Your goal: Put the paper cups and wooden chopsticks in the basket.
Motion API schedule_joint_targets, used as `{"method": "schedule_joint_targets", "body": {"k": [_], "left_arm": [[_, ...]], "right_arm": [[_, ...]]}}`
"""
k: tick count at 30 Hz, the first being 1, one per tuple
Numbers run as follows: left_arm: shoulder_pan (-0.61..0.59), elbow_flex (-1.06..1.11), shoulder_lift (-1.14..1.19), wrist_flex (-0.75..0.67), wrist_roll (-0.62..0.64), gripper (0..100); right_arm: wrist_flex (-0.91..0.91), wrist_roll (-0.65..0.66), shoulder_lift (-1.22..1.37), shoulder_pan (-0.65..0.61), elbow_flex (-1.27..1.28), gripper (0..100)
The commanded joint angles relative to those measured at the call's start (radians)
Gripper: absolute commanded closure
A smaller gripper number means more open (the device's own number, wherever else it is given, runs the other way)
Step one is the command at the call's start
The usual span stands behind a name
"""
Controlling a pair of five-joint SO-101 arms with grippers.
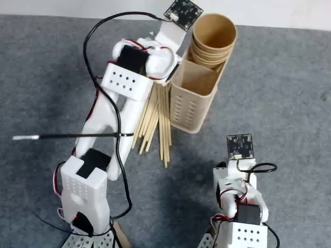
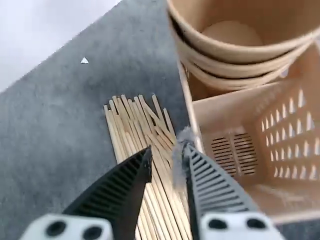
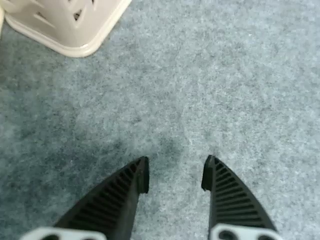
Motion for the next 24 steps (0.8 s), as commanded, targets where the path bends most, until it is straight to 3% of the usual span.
{"method": "schedule_joint_targets", "body": {"k": [1, 4, 8, 18, 23, 24], "left_arm": [[0.024, -0.211, -0.025, 0.094, 0.008, 79], [0.038, -0.321, -0.015, 0.144, 0.008, 79], [0.059, -0.252, 0.013, 0.146, 0.008, 79], [0.059, -0.179, 0.323, -0.021, 0.006, 80], [0.064, -0.179, 0.4, -0.015, 0.008, 100], [0.064, -0.179, 0.398, 0.006, 0.009, 98]], "right_arm": [[0.005, -0.006, -0.01, -0.007, 0.012, 81.8], [0.005, -0.006, -0.01, -0.007, 0.012, 81.8], [0.005, -0.006, -0.01, -0.007, 0.012, 81.8], [0.005, -0.006, -0.01, -0.007, 0.012, 81.8], [0.005, -0.006, -0.01, -0.007, 0.012, 81.8], [0.005, -0.006, -0.01, -0.007, 0.012, 81.8]]}}
